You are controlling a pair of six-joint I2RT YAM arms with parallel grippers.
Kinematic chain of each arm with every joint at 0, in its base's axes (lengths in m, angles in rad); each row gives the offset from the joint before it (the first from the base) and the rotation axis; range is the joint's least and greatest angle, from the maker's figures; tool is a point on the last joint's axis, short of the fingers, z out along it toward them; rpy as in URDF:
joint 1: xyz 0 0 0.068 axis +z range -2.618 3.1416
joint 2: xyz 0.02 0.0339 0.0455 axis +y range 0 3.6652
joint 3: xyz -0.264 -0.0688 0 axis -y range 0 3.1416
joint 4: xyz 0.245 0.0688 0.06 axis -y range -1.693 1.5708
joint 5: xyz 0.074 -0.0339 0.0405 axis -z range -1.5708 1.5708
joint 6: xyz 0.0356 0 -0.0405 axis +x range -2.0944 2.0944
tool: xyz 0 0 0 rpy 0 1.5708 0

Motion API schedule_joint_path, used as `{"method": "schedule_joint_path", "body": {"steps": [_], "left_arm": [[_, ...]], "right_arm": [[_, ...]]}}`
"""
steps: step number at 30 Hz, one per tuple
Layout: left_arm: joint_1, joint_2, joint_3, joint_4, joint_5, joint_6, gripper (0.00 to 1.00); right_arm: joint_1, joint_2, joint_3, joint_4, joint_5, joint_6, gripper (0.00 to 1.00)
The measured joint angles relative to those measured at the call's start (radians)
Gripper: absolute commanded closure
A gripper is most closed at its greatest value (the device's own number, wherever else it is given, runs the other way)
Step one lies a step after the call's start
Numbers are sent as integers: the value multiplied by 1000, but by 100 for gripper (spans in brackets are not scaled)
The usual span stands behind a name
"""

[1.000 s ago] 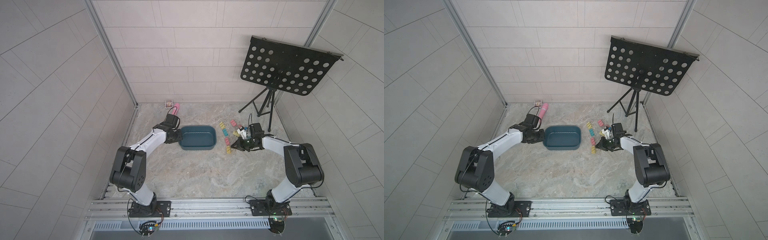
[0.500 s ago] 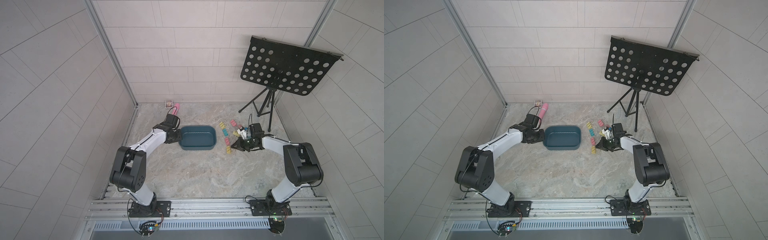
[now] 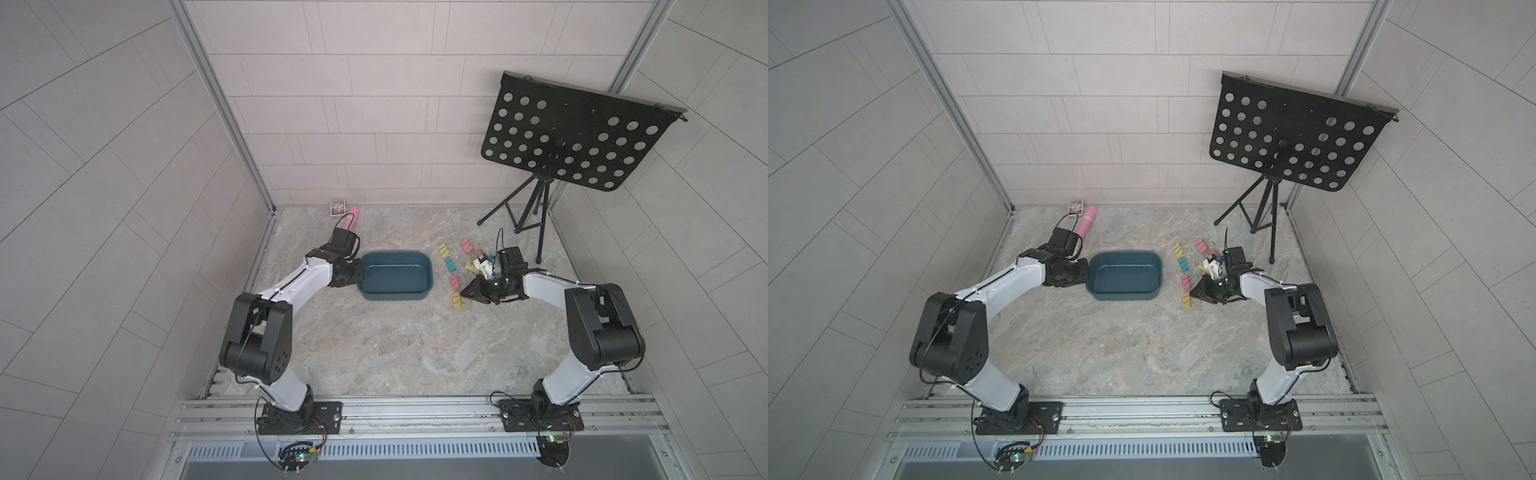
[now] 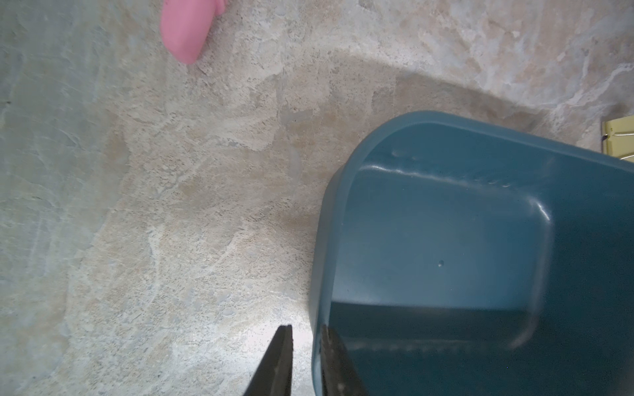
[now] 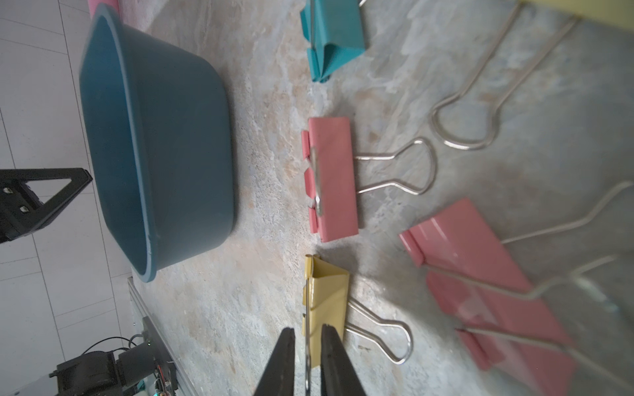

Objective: Take out the binder clips from the storage box
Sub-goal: Place the binder clip at the center of the board, then reset both arms

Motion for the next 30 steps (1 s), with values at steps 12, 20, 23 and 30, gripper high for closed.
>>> {"method": "schedule_joint_path", "body": {"steps": [12,20,23,30], "left_arm": [[0,-89,-21,39,-65,19,66],[2,-269,-76,106,-164,36,63],[2,-279,-81,112,-189,40,62],[4,-278,-85,115,-198,53,62]], "right_arm": [[-5,-68,70,-69,28,-32,0],[-38,-296,215,-119,118,-67,0],[-42,-343,239,-142,160,-95,0],[-44,-417,217,-183,237,-147,0]]}}
